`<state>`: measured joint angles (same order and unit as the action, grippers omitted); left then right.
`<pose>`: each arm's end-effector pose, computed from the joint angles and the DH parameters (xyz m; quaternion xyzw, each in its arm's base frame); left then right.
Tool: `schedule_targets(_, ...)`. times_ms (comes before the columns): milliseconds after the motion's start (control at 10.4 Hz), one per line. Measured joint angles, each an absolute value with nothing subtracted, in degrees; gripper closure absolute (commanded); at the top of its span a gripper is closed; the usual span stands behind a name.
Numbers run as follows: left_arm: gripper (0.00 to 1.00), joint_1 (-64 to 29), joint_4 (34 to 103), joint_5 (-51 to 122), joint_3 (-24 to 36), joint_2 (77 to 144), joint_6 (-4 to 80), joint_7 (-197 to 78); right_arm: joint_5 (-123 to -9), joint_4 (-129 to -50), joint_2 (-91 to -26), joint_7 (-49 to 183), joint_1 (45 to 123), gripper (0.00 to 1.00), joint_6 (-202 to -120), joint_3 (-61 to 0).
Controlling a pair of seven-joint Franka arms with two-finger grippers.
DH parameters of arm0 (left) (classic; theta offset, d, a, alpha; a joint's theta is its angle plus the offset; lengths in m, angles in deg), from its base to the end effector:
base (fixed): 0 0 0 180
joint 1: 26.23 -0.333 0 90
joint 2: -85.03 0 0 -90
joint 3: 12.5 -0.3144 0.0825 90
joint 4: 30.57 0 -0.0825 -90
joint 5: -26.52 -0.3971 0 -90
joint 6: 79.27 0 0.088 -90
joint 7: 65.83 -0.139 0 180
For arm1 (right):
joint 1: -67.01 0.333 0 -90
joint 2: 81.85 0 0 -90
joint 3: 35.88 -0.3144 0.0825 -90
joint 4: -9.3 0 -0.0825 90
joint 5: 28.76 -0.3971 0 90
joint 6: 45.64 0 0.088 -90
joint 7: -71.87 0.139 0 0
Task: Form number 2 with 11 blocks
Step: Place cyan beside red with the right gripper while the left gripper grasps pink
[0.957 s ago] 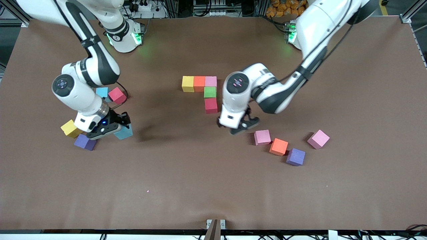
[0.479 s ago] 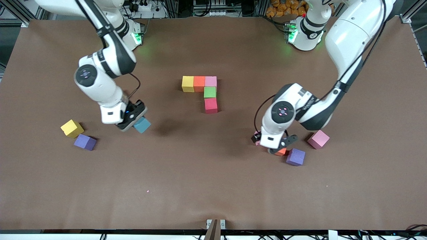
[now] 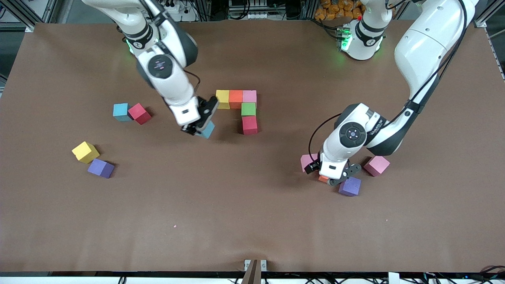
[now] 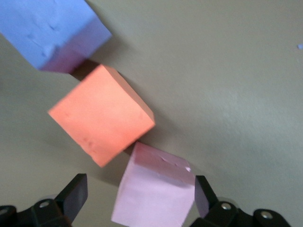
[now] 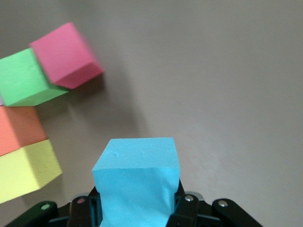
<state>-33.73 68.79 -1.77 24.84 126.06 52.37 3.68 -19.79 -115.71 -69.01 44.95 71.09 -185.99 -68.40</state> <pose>0.6101 -0.2923 0.1925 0.9702 0.2408 -0.0059 0.0251 0.4625 0.3411 0.2670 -0.8220 -0.5678 -0.0415 0.0108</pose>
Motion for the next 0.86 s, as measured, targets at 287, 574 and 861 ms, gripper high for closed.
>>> schedule_targets(287,0.00,-32.74,69.61,-4.30,24.99,126.04,52.91,3.73,-10.67,-115.71,-64.62,46.24,75.13,0.67,-188.22,-66.37)
schedule_targets(574,0.00,-32.67,70.39,-5.77,24.95,126.65,53.70,3.73,-1.62,-111.57,-59.19,52.03,80.84,0.69,-188.82,-62.79)
schedule_targets(861,0.00,-32.65,70.46,-5.85,24.86,127.53,55.98,3.73,0.00,-108.58,-53.50,54.80,85.18,0.69,-190.30,-61.22)
